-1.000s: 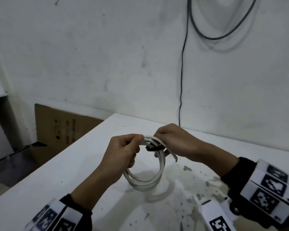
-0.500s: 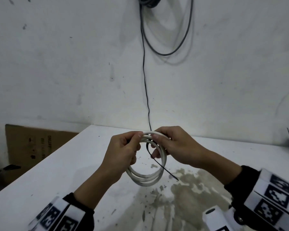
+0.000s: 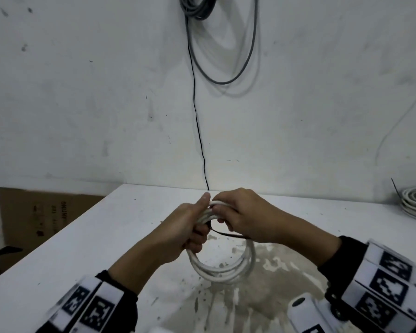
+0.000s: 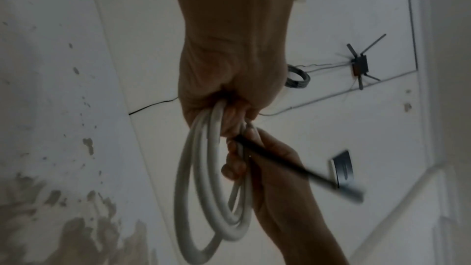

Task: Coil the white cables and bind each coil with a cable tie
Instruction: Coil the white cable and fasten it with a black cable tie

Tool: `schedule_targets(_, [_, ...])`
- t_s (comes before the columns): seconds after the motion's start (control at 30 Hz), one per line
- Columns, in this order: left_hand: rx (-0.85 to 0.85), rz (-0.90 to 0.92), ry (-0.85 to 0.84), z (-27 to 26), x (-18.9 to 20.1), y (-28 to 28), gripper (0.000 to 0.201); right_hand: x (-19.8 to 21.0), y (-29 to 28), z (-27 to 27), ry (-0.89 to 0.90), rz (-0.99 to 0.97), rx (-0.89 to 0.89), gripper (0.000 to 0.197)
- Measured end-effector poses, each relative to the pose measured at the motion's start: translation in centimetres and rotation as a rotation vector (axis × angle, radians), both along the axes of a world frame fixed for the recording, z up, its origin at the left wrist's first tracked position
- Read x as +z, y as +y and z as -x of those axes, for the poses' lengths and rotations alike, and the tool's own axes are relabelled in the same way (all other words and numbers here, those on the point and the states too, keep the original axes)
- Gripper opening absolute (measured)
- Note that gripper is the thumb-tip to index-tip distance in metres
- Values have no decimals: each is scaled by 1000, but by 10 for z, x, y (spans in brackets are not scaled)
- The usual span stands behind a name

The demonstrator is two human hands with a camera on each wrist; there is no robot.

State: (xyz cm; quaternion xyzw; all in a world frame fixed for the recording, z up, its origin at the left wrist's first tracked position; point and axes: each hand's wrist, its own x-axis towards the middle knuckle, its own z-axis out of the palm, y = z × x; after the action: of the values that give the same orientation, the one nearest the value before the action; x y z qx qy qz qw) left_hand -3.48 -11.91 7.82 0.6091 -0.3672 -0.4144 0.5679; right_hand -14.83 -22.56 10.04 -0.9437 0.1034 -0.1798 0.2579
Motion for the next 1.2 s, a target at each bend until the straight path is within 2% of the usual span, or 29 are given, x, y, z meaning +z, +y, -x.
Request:
schedule_targets(0.1, [187, 160, -126, 7, -3, -3, 48, 4, -3, 5, -84, -234, 36, 16])
schedule_targets(0.2, [266, 230, -167, 8, -3, -4, 43, 7, -7, 11, -100, -412, 73, 22])
schedule_targets(0.33, [242, 235, -220, 8, -1, -5, 40, 7, -10, 13, -180, -395, 23, 16])
schedule_targets(0.43, [240, 241, -195, 8, -2, -7, 41, 4, -13, 12, -251, -401, -25, 11])
schedule_targets(0.5, [255, 250, -150, 8, -1, -9, 44, 1, -12, 12, -302, -366, -46, 10])
schedule_targets(0.57, [294, 268, -123, 9, -1, -11, 45, -3, -10, 12, -355, -242, -63, 13])
schedule_targets(0.73, [393, 382, 0, 7, 0, -14, 32, -14, -8, 9, -330, 69, -41, 35])
schedule_targets(0.83, [359, 435, 57, 7, -3, -14, 32, -18, -9, 9, -350, 61, -33, 37])
schedule_targets(0.97, [317, 484, 80, 8, -9, -12, 33, -16, -9, 11, -332, 1, -35, 30])
schedule_targets(1.07, [285, 508, 61, 11, -10, -13, 28, -15, -8, 10, -370, 70, -36, 22])
schedule_targets(1.2, [250, 540, 5, 12, -8, -17, 21, -11, -9, 10, -447, 130, -43, 19])
